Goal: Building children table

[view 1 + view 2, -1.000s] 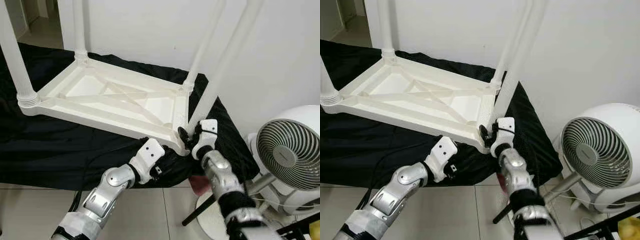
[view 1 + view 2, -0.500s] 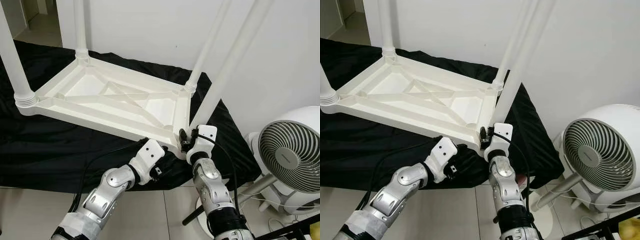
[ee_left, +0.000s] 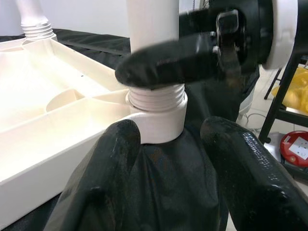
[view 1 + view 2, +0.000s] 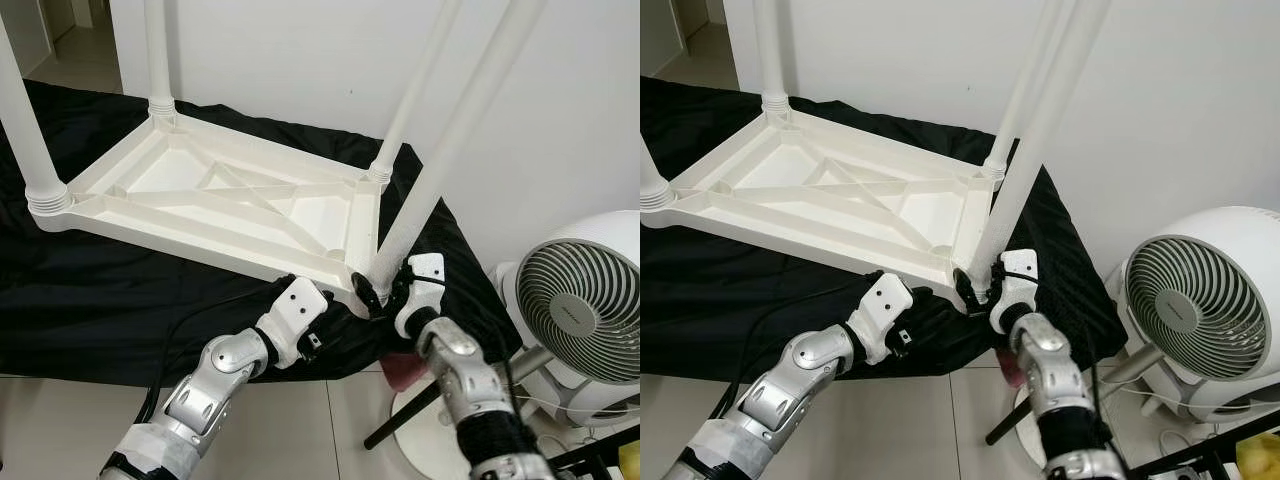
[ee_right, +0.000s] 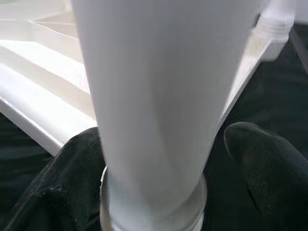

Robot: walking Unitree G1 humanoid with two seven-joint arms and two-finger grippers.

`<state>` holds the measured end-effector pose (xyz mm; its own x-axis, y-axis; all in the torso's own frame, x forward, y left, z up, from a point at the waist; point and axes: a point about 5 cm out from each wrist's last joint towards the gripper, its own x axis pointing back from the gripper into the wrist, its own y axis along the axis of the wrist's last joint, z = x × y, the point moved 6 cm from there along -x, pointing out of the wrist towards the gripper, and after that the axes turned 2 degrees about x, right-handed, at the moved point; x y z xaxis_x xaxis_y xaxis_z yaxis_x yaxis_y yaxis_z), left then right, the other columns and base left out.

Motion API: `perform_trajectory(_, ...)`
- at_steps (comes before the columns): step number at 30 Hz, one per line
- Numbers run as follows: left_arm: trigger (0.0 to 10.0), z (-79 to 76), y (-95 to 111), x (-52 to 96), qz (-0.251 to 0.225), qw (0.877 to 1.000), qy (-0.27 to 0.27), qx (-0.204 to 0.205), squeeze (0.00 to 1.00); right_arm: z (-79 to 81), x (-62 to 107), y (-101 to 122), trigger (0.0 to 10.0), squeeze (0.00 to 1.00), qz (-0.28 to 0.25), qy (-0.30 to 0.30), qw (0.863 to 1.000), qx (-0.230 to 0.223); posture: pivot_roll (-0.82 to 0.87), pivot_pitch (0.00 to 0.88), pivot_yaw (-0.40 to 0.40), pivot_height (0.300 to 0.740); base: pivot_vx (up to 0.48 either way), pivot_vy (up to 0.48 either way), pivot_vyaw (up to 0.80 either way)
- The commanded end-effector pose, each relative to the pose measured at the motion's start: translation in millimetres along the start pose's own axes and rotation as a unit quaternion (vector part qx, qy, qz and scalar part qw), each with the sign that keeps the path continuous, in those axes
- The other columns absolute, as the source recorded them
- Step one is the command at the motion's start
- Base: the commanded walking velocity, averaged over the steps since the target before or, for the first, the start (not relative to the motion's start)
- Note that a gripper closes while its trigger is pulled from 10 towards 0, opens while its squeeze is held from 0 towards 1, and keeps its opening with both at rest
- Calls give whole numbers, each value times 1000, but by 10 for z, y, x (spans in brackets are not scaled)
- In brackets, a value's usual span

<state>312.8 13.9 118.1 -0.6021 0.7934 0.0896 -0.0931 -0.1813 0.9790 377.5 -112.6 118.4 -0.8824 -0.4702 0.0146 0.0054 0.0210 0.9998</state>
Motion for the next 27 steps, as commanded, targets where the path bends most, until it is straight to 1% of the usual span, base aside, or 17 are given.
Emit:
perform_trajectory(1, 10000, -139, -2, -13, 2, 999, -50, 1, 0, 5, 4, -10, 10000, 0, 3, 31, 999, 8, 118, 0, -192, 740, 0, 0, 0)
perform_trajectory(2, 10000, -134, 1, -14, 2, 999, -49, 2, 0, 37, -23, 18, 10000, 0, 1, 63, 998, 16, 117, 0, -190, 740, 0, 0, 0)
perform_trajectory(3, 10000, -134, 1, -14, 2, 999, -49, 2, 0, 37, -23, 18, 10000, 0, 1, 63, 998, 16, 117, 0, -190, 740, 0, 0, 0)
perform_trajectory(5, 10000, -132, 7, -15, 1, 999, -49, 2, 0, 80, -93, 48, 10000, 0, 1, 96, 995, 30, 118, 0, -186, 740, 0, 0, 0)
perform_trajectory(11, 10000, -122, 19, -14, 1, 999, -48, 0, 0, 124, -176, 46, 10000, 0, 5, 125, 991, 49, 127, 0, -184, 740, 0, 0, 0)
perform_trajectory(12, 10000, -117, 25, -13, 0, 999, -47, 1, 0, 121, -193, 18, 4980, 0, 13, 128, 991, 45, 137, 0, -188, 740, 0, 0, 0)
perform_trajectory(13, 10000, -117, 25, -13, 0, 999, -47, 1, 0, 121, -193, 18, 4980, 0, 13, 128, 991, 45, 137, 0, -188, 740, 0, 0, 0)
perform_trajectory(14, 10000, -108, 26, -8, 1, 999, -44, 0, 0, 103, -210, -35, 4549, 0, 28, 125, 990, 55, 137, 0, -188, 740, 0, 0, 0)
perform_trajectory(15, 10000, -99, 24, 2, 1, 999, -41, 1, 0, 76, -210, -96, 0, 0, 42, 123, 990, 55, 146, 0, -194, 740, 0, 0, 0)
perform_trajectory(17, 10000, -88, 18, 19, 2, 999, -36, 2, 0, 53, -187, -165, 0, 0, 54, 127, 989, 51, 148, 1, -196, 740, 0, 0, 0)
perform_trajectory(20, 10000, -89, 14, 21, 2, 999, -34, 2, 0, 20, -166, -212, 0, 0, 59, 125, 989, 47, 149, 2, -201, 740, 0, 0, 0)
perform_trajectory(27, 10000, -102, 11, 18, 1, 999, -35, 4, 0, -3, -139, -234, 0, 0, 57, 122, 990, 36, 144, 3, -201, 740, 0, 0, 0)
